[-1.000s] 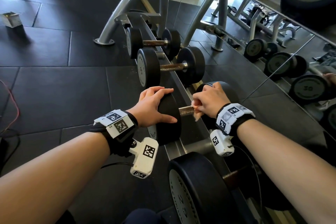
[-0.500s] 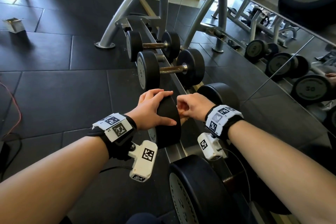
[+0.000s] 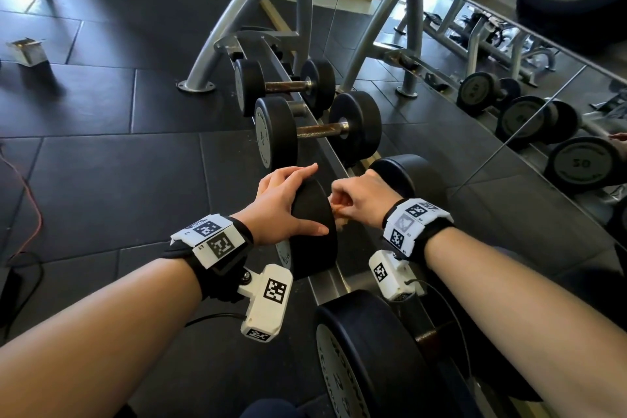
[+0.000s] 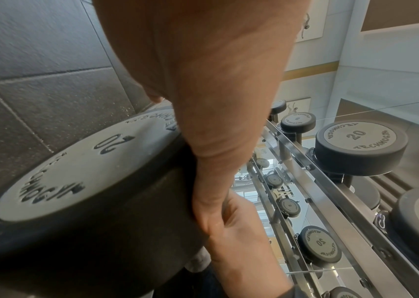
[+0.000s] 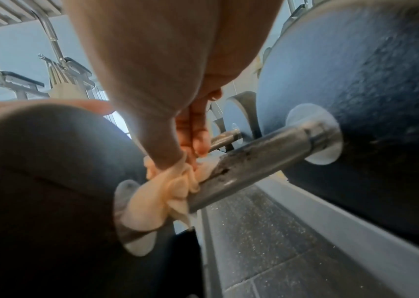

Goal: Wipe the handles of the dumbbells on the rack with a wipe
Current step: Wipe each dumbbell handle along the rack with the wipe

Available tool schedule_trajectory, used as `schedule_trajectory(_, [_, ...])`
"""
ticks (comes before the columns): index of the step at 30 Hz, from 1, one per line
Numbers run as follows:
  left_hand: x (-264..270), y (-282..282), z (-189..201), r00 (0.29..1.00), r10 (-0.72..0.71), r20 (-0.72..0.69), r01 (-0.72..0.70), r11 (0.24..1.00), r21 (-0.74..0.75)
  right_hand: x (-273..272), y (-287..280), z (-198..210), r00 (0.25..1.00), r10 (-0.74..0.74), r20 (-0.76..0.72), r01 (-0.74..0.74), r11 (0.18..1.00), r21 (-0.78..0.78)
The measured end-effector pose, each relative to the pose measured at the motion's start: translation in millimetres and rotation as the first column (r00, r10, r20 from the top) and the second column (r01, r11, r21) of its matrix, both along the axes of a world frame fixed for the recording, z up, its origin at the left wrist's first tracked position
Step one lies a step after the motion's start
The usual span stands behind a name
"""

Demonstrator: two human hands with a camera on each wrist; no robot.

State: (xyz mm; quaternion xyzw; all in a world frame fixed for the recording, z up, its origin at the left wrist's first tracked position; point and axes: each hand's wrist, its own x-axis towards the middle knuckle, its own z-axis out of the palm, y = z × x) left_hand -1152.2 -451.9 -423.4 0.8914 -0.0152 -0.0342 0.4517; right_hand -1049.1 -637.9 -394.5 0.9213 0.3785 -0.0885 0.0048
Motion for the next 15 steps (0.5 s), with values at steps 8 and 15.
schedule_trajectory(8, [-1.6,-1.9,1.1,1.000,0.012,-0.001,-0.012,1.000,-0.029,13.4,-21.0,9.0,0.996,-0.093,-0.003,0.091,0.975,0.204])
schedule_trajectory(15, [-1.3,-0.8,0.3,1.000,0.003,0.003,-0.003,1.000,-0.022,-1.3,1.8,-4.6,0.955,-0.060,-0.291,0.097,0.988,0.116])
